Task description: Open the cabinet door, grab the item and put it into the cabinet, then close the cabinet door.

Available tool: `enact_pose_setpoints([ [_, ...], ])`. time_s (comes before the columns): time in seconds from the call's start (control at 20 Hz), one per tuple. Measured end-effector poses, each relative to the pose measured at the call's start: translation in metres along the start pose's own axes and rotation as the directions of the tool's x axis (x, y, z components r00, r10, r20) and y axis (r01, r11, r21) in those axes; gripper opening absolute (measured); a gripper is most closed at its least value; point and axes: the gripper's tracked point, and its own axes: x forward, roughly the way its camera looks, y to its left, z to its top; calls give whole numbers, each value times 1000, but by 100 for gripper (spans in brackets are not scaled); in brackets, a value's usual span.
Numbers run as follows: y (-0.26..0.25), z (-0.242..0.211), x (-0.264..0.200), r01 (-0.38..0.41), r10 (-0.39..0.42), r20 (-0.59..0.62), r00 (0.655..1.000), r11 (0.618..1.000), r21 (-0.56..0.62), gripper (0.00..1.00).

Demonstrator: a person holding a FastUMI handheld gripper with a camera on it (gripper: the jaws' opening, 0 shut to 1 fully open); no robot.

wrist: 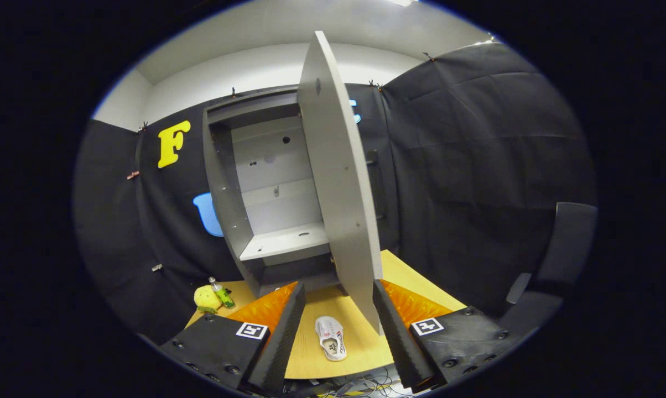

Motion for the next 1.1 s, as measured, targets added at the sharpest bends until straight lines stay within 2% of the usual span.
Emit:
enact_pose_setpoints([
  [0.15, 29, -41, 13, -32, 29, -73, 997, 999, -43, 80],
  [0.2, 36, -59, 17, -50, 44, -105, 994, 997, -55, 85],
  [0.25, 45, -73, 21, -70, 60, -137, 989, 995, -70, 99],
  [0.5, 74, -160, 63, -178, 128, -287, 949, 972, -155, 99],
  [0.7, 77, -225, 99, -260, 158, -408, 899, 943, -207, 100],
  [0.95, 61, -308, 146, -320, 139, -567, 812, 918, -234, 100],
  [1.1, 57, -339, 170, -340, 126, -616, 777, 908, -243, 100],
])
